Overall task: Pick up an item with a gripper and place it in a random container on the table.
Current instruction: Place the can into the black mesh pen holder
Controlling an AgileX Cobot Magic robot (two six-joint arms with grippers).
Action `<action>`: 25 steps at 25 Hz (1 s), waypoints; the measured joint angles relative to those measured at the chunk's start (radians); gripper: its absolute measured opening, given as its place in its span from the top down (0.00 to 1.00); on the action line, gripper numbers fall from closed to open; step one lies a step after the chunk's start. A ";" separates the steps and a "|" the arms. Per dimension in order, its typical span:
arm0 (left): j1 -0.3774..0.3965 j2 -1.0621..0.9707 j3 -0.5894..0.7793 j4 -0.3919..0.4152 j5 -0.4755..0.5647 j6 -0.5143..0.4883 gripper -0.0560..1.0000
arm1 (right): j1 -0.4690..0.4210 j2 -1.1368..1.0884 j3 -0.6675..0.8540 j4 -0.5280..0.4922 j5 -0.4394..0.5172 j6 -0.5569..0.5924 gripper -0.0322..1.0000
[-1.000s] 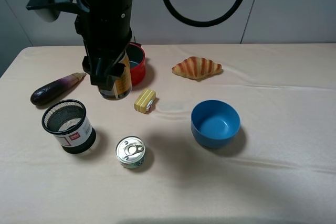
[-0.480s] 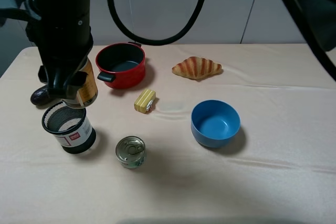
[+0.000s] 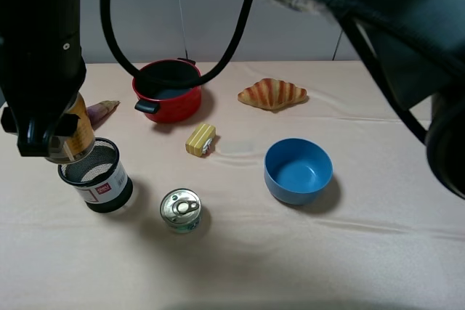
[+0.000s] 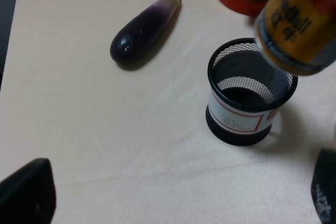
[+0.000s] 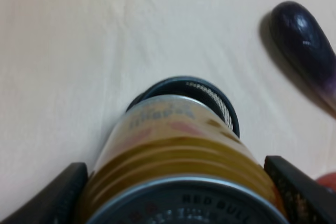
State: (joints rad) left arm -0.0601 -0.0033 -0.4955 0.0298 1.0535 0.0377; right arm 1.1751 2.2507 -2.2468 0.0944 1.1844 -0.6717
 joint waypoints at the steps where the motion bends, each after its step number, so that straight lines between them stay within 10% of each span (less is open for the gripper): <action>1: 0.000 0.000 0.000 0.000 0.000 0.000 0.01 | 0.000 0.000 0.000 0.000 0.000 0.000 0.49; 25: 0.000 0.000 0.000 0.000 0.000 0.000 0.01 | -0.039 0.111 -0.003 0.025 -0.091 -0.039 0.49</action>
State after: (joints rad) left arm -0.0601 -0.0033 -0.4955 0.0298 1.0535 0.0377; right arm 1.1360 2.3620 -2.2499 0.1194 1.0932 -0.7110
